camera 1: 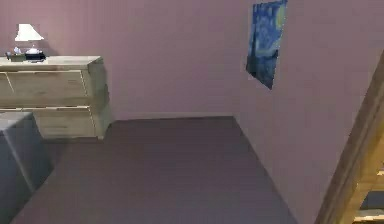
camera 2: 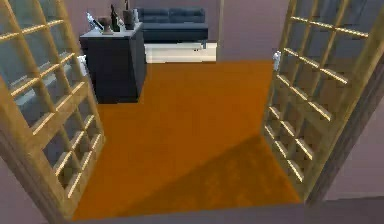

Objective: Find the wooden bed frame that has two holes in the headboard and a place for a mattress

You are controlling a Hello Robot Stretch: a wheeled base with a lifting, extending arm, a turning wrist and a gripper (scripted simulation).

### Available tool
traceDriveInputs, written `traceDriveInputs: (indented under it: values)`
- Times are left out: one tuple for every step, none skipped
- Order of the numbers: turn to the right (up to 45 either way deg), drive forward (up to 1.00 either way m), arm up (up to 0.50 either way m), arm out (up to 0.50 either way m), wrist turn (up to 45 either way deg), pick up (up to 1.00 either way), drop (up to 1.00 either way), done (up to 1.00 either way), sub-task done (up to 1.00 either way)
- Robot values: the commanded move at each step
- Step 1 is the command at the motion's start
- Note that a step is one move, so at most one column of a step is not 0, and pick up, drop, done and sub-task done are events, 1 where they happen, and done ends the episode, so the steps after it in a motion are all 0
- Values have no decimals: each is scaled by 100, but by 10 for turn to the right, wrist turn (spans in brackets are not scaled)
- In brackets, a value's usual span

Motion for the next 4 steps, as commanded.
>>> traceDriveInputs:
  values:
    - [450,0,0,0,0,0,0,0,0]
    - [390,0,0,0,0,0,0,0,0]
    - [0,5,0,0,0,0,0,0,0]
    - [-450,0,0,0,0,0,0,0,0]
